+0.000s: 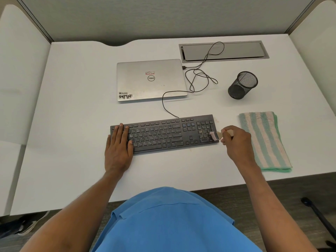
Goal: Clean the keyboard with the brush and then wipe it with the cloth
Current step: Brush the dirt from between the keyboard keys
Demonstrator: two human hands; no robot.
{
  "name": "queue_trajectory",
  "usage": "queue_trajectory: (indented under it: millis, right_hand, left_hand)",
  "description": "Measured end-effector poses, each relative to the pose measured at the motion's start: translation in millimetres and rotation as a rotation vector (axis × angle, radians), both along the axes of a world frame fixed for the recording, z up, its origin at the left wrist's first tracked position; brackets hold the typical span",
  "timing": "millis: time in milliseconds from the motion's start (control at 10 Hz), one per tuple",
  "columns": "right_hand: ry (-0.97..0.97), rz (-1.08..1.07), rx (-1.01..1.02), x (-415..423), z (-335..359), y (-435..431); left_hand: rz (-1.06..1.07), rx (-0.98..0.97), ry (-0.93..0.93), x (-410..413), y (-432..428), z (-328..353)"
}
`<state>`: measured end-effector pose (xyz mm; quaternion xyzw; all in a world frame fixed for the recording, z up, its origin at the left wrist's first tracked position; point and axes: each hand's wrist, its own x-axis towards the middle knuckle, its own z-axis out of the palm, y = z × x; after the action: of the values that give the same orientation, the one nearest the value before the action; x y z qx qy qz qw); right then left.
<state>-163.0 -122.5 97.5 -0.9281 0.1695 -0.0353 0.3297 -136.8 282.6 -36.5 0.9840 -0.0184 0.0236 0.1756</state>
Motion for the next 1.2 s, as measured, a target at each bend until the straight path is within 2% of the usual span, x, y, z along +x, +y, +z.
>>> queue_trajectory:
  millis: [100, 200, 400, 500, 800, 900, 1100, 1200]
  right_hand:
    - [0.116, 0.015, -0.021, 1.0, -3.1, -0.3]
    - [0.136, 0.033, -0.073, 12.4, 2.0, 1.0]
    - [-0.028, -0.011, 0.035, 45.3, 7.5, 17.4]
    - [-0.009, -0.002, 0.026, 50.6, 3.3, 23.5]
    - [0.263, 0.062, -0.176, 49.6, 3.6, 22.1]
    - [0.289, 0.054, -0.174, 55.8, 10.6, 17.6]
    - [0.149, 0.014, -0.129, 58.5, 12.7, 24.9]
    - [0.184, 0.043, -0.159, 45.4, 10.4, 26.7]
  left_hand:
    - [-0.002, 0.000, 0.001, -0.4, 0.0, -0.2]
    - [0.000, -0.001, 0.004, 0.1, 0.0, 0.2]
    - [0.000, 0.002, -0.001, -0.5, 0.1, 0.5]
    - [-0.003, 0.000, -0.001, -0.1, 0.1, 0.2]
    - [-0.004, -0.010, -0.003, -0.8, 0.2, -0.4]
    - [-0.002, -0.008, -0.005, -0.1, 0.3, -0.2]
    - [-0.006, -0.009, 0.000, 0.0, 0.8, -1.4]
    - [-0.006, -0.004, 0.002, 0.3, 0.6, -1.3]
